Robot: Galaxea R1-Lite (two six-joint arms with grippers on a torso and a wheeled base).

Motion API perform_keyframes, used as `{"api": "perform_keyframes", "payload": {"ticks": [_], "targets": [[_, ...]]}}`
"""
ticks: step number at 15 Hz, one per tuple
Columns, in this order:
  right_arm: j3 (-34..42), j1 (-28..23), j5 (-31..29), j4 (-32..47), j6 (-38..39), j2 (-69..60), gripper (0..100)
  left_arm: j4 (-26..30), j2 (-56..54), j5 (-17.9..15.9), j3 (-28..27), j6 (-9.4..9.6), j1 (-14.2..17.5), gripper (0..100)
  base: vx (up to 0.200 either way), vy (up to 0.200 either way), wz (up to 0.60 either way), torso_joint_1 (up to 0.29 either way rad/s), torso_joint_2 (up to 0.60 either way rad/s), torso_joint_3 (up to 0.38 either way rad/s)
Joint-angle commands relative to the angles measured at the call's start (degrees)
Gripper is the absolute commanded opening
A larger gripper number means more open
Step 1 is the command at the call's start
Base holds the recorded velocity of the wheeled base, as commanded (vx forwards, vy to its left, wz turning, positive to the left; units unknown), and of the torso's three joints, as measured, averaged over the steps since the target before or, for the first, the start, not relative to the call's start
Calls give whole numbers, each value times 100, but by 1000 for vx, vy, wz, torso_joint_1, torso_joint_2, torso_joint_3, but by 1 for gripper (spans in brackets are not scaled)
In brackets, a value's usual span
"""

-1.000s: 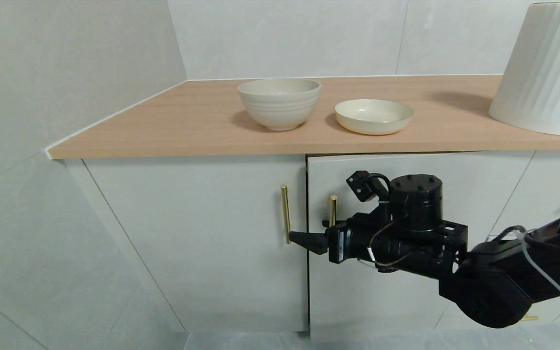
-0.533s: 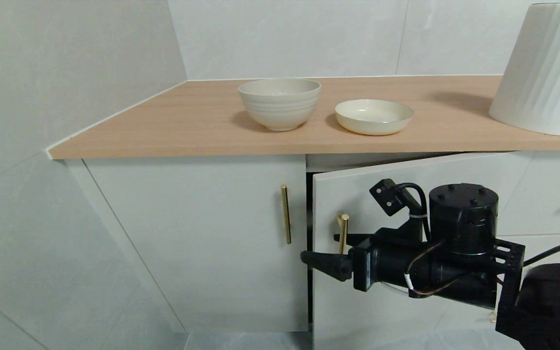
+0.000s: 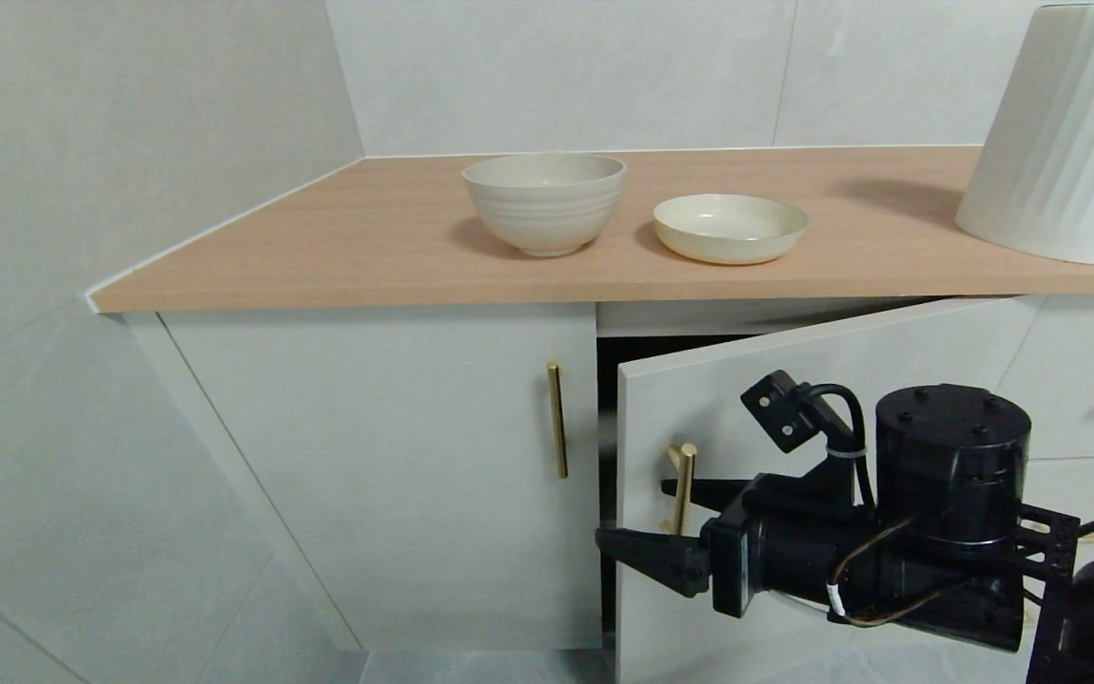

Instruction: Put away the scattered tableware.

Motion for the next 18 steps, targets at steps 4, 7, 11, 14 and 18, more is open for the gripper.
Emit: {"api": "perform_keyframes", "payload": {"ticks": [4,7,11,14,18], "targets": [[176,4,19,-33,-10,-366,100,-9,18,-29,0,58,0,100,0,0,0,0,0,0],[176,4,28,-33,-10,-375,100,52,35,-442,-360,-3,0,100,0,0,0,0,0,0],[176,13,28,-33,-18,-366,100,1054,1767,-1435,-2074,-443,-44,100,0,0,0,0,0,0],[184,13,28,-33,-18,-366,100,913,3384,-2041,-2865,-364,-88,100,0,0,0,0,0,0],[184,22,28,-33,-18,-278,100,-133,6100,-2586,-3551,14,-1090,100,0,0,0,0,0,0]]}}
